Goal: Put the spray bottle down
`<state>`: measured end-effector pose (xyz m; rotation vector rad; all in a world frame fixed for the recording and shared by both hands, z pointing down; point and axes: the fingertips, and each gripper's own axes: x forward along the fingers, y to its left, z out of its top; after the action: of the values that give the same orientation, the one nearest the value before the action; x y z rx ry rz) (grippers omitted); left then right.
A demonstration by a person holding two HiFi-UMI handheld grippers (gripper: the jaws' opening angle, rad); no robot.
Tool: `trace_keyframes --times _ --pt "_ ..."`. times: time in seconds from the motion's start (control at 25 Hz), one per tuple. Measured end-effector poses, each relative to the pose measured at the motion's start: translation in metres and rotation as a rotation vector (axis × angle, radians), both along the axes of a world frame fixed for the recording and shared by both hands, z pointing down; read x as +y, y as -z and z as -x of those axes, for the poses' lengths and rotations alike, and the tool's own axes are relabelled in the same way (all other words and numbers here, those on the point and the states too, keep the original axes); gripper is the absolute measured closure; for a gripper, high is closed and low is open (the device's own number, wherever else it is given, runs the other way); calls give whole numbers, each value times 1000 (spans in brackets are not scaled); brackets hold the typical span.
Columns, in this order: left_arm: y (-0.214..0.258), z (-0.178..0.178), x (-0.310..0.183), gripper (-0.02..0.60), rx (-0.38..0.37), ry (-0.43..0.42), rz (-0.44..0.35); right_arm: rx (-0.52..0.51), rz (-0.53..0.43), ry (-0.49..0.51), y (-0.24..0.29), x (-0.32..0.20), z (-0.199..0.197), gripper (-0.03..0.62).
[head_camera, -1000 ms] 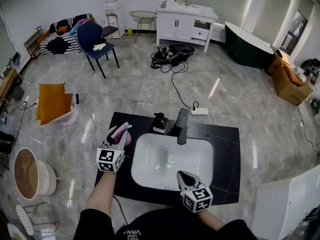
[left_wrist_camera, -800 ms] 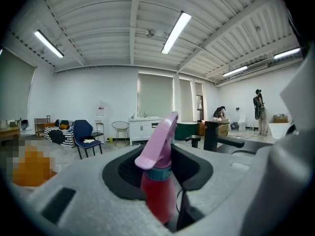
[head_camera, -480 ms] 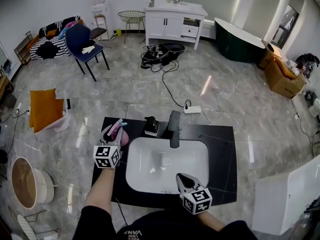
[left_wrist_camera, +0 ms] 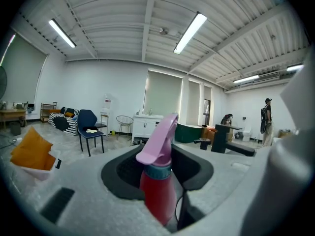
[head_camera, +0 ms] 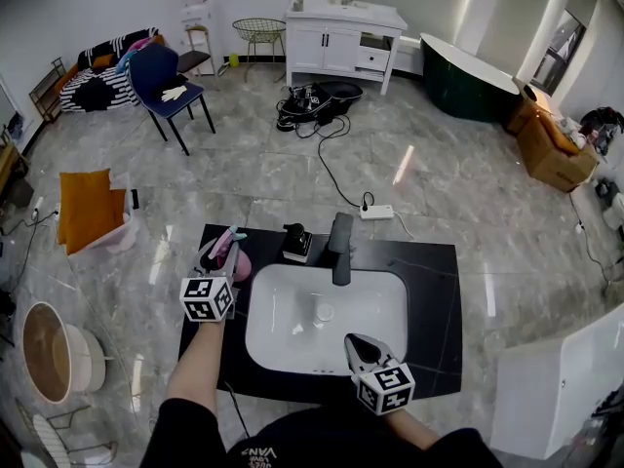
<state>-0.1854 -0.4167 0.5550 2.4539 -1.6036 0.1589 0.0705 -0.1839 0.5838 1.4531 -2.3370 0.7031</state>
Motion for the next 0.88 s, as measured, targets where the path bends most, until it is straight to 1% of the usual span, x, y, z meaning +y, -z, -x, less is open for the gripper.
trace_keyframes --times 0.04,0.12,0.24,0.36,0.48,0.6,0.72,0.88 --pt "-2 -1 0 423 1 -1 10 0 -1 0 0 0 0 594" --pt "-5 -3 -1 349 8 -6 32 -2 -3 -1 0 1 -2 594" --pt "-5 -3 1 278 22 -6 47 -4 -4 -1 3 3 -2 594" --pt "-6 -2 6 224 32 -4 61 -5 -6 3 4 6 -3 594" --pt "-8 1 14 189 38 3 71 -9 -10 12 4 8 0 594" --pt "-8 6 24 173 43 8 73 -13 -16 24 5 10 5 594" --pt "-8 8 39 175 40 7 74 -14 -27 36 6 13 8 594" --pt "-4 15 61 193 37 13 75 -15 -42 53 12 17 14 594"
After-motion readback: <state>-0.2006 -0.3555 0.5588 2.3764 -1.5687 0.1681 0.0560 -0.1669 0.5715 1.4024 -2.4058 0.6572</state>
